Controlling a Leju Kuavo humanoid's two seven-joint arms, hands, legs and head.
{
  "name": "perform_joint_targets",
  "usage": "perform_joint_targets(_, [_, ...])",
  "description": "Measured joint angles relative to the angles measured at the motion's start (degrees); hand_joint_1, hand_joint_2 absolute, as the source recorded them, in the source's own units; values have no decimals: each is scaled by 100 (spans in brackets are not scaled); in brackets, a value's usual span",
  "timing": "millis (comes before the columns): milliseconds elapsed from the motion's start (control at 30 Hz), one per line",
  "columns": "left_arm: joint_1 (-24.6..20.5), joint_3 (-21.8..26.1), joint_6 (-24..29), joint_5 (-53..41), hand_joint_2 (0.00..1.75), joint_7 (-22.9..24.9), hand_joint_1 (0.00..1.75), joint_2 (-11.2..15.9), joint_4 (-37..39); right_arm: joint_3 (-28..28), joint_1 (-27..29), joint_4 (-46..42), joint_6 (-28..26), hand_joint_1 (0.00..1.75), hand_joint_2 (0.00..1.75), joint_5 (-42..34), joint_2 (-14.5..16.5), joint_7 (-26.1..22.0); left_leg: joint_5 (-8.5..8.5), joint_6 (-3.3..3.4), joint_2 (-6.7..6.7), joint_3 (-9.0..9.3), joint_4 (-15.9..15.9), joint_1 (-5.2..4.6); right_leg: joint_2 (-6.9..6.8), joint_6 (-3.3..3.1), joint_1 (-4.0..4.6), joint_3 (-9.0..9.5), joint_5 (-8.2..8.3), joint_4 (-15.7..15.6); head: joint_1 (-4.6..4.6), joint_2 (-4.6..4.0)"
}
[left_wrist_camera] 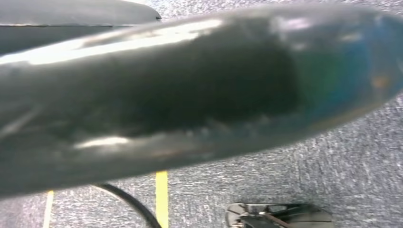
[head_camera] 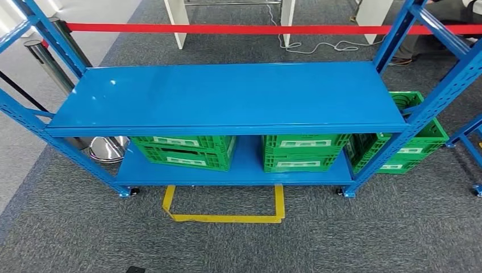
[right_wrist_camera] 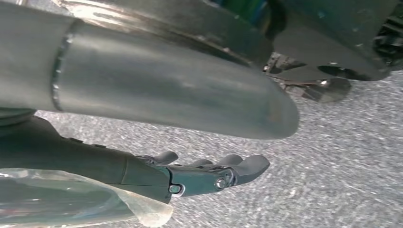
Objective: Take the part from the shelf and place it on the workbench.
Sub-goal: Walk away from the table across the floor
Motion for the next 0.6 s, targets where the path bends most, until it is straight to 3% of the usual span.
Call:
perform_joint_targets(67, [5, 0, 0, -1, 0, 0, 0, 0, 0, 0, -4, 0, -1, 0, 0, 4, -1, 7, -290, -31, 2, -398, 766, 9, -10, -38, 2, 39, -37, 0, -7, 0])
perform_joint_targets(100, [11, 0, -1, -1, 0, 0, 0, -1, 0, -1, -4, 0, -1, 0, 0, 4, -2, 10, -325, -34, 2, -545, 1010, 12, -9, -45, 4, 62, -56, 0, -8, 0])
perform_joint_targets(133, [18, 0, -1, -1, 0, 0, 0, -1, 0, -1, -3, 0, -2, 0, 0, 4, -2, 14, -250, -29, 2, -608, 1063, 13, -5, -47, 4, 88, -76, 0, -8, 0])
perform_joint_targets(167, [20, 0, -2, -1, 0, 0, 0, -1, 0, -1, -3, 0, -2, 0, 0, 5, -2, 15, -61, -15, 2, -561, 884, 14, 1, -43, 4, 124, -100, 0, -8, 0])
perform_joint_targets(233, [17, 1, -2, -1, 0, 0, 0, -1, 0, -1, -2, 0, 0, 0, 0, 5, -2, 15, 384, 32, 4, -286, 167, 5, 7, -16, 10, 188, -156, -1, -7, 0])
perform_joint_targets(267, [12, 1, -2, -1, 0, 0, 0, 0, 0, -1, -4, 0, 2, 0, 0, 4, -1, 18, 505, 57, 5, -151, -168, -4, 9, 12, 19, 209, -185, 1, -8, 0])
perform_joint_targets(333, [6, 1, -3, -2, 0, 3, 0, -1, 0, -1, -9, 0, 8, 0, 0, -3, -1, 27, 510, 92, 5, -43, -439, -27, 6, 77, 31, 214, -211, -12, -2, 0])
perform_joint_targets(400, [12, 1, -4, -2, 0, 9, 0, -2, 0, -1, -15, 0, 11, 0, 0, -10, -1, 35, 504, 137, 0, -16, -504, -20, 1, 140, 26, 230, -226, -43, 2, 0])
perform_joint_targets(467, [15, 3, -4, -1, 0, 14, 0, -3, 0, -1, -20, 0, 13, 0, 0, -13, -2, 39, 510, 196, 1, 49, -585, 1, 1, 191, 24, 163, -345, 117, 19, 0])
perform_joint_targets(567, [-5, 4, -11, -1, 0, 15, 0, -13, 0, -1, -18, 0, 16, 0, 0, -15, -2, 45, 483, 271, 7, 101, -622, -2, 5, 230, 26, -409, -738, 1136, 46, 0])
perform_joint_targets(600, [-4, 4, -14, -1, 0, 15, 0, -16, 0, -1, -10, 0, 16, 0, 0, -16, -2, 47, 465, 283, 7, 114, -621, -6, 5, 238, 26, -613, -784, 1436, 46, 0])
